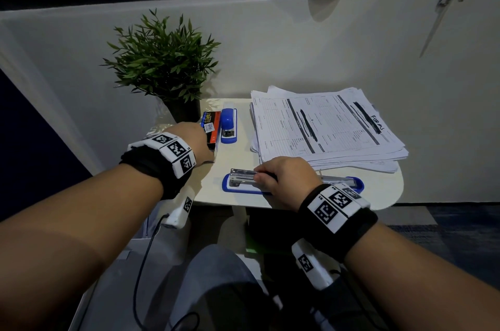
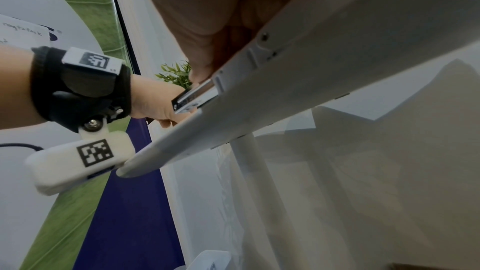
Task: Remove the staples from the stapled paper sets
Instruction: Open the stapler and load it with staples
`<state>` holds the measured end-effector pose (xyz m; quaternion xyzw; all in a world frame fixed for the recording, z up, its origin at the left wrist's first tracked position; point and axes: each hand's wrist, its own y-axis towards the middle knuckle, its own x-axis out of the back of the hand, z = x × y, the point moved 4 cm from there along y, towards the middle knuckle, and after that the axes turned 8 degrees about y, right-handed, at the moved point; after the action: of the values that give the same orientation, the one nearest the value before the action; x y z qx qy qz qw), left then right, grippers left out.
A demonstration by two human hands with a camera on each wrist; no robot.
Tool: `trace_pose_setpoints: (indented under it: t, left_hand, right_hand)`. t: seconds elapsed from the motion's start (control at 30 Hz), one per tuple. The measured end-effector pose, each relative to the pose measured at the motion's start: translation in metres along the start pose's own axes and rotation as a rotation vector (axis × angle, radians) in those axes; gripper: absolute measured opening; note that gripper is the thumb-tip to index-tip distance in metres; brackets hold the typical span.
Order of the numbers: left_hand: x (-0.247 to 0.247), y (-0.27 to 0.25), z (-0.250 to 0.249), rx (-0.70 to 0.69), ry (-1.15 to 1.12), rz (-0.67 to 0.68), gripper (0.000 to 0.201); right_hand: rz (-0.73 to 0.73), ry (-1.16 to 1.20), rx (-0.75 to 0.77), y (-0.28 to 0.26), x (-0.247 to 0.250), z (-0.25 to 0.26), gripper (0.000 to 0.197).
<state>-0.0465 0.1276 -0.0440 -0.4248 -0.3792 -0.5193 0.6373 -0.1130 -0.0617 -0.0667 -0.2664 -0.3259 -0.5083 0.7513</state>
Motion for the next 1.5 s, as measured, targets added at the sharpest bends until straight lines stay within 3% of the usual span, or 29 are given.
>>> trace_pose_setpoints:
  t: [0.27, 0.37, 0.57, 0.73, 0.87, 1.0, 1.1, 1.2, 1.3, 1.5]
  left_hand:
    - [0.002, -0.005, -0.003, 0.048, 0.023, -0.02, 0.035]
    - [0.0, -0.004, 0.002, 0.086, 0.022, 0.041, 0.027]
    - [0.0, -0.005, 0.019, 0.192, -0.189, 0.121, 0.04]
    - [0.029, -0.027, 0.037, 0.17, -0.174, -0.053, 0.025]
    - [0.049, -0.065, 0.035, 0.1, -0.349, -0.196, 0.015]
    - [0.04, -0.086, 0.018, -0.014, -0.64, -0.164, 0.017]
    - [0.032, -0.093, 0.004, -0.105, -0.785, -0.251, 0.018]
    - [0.028, -0.095, -0.011, -0.149, -1.014, -0.339, 0.018]
    - [0.027, -0.093, -0.026, -0.199, -1.293, -0.314, 0.021]
    - [0.024, -0.091, -0.036, -0.261, -1.273, -0.336, 0.017]
  right_hand:
    - [0.0, 0.008, -0.004, 0.0, 0.0, 0.0, 0.028]
    - [0.003, 0.0, 0.0, -0.001, 0.0, 0.0, 0.028]
    - [0.016, -0.027, 0.01, -0.001, 0.001, 0.002, 0.03]
    - [0.009, -0.031, 0.003, 0.0, 0.001, 0.0, 0.029]
    - [0.008, -0.026, 0.002, 0.001, -0.001, -0.002, 0.03]
    - [-0.085, 0.105, 0.092, -0.004, 0.009, 0.002, 0.041]
    - [-0.186, 0.202, 0.193, -0.012, 0.02, 0.011, 0.046]
    - [-0.182, 0.602, 0.215, -0.017, 0.022, 0.016, 0.04]
    - [-0.215, 0.896, 0.232, -0.016, 0.027, 0.016, 0.034]
    - [-0.241, 0.861, 0.255, -0.01, 0.032, 0.019, 0.027]
